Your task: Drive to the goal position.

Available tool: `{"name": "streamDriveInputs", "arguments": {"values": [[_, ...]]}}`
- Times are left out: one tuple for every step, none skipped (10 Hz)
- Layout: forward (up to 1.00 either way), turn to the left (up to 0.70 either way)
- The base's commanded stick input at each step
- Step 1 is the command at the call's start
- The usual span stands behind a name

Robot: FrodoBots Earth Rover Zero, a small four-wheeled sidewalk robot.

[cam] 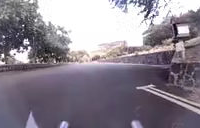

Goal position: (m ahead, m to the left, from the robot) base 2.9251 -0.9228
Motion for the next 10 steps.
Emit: {"name": "streamDriveInputs", "arguments": {"values": [[0.50,0.00],[0.50,-0.03],[0.50,-0.24],[0.50,-0.25],[0.50,-0.25],[0.50,-0.25],[0.50,-0.25],[0.50,-0.06],[0.50,-0.03],[0.50,-0.01]]}}
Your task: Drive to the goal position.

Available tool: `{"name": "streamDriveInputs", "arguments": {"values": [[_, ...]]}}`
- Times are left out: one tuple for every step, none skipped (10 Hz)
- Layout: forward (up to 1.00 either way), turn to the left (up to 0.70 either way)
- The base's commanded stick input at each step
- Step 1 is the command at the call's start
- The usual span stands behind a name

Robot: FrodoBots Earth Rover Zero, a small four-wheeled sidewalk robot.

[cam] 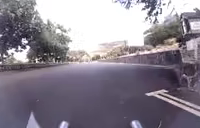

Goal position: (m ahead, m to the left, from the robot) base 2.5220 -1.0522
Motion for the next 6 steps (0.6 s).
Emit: {"name": "streamDriveInputs", "arguments": {"values": [[0.50,0.00],[0.50,0.00],[0.50,0.00],[0.50,0.00],[0.50,0.00],[0.50,0.00]]}}
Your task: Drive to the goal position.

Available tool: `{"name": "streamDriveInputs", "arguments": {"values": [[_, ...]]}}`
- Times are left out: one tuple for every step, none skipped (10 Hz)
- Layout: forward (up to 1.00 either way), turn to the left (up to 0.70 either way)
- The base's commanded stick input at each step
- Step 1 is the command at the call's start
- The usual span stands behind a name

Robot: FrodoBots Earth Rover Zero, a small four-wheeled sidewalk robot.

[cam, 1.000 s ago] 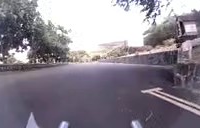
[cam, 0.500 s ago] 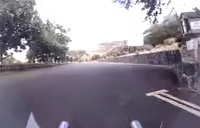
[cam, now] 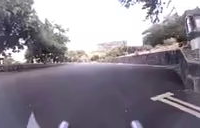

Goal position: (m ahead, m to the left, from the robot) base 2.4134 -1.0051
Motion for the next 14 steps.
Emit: {"name": "streamDriveInputs", "arguments": {"values": [[0.50,0.00],[0.50,0.00],[0.50,0.00],[0.50,0.00],[0.50,0.00],[0.50,0.00],[0.50,0.00],[0.50,0.00],[0.50,0.00],[0.50,0.00],[0.50,0.00],[0.50,0.00],[0.50,0.00],[0.50,0.00]]}}
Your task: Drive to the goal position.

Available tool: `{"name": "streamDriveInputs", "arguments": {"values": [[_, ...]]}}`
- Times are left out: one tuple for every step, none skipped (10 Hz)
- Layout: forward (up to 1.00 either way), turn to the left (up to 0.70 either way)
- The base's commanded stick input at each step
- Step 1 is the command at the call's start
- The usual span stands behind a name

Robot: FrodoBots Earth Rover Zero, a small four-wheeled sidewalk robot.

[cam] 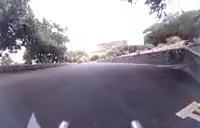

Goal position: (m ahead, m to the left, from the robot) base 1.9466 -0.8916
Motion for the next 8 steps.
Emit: {"name": "streamDriveInputs", "arguments": {"values": [[0.50,0.00],[0.50,0.00],[0.50,0.00],[0.50,0.00],[0.50,0.00],[0.50,0.00],[0.50,0.00],[0.50,-0.07]]}}
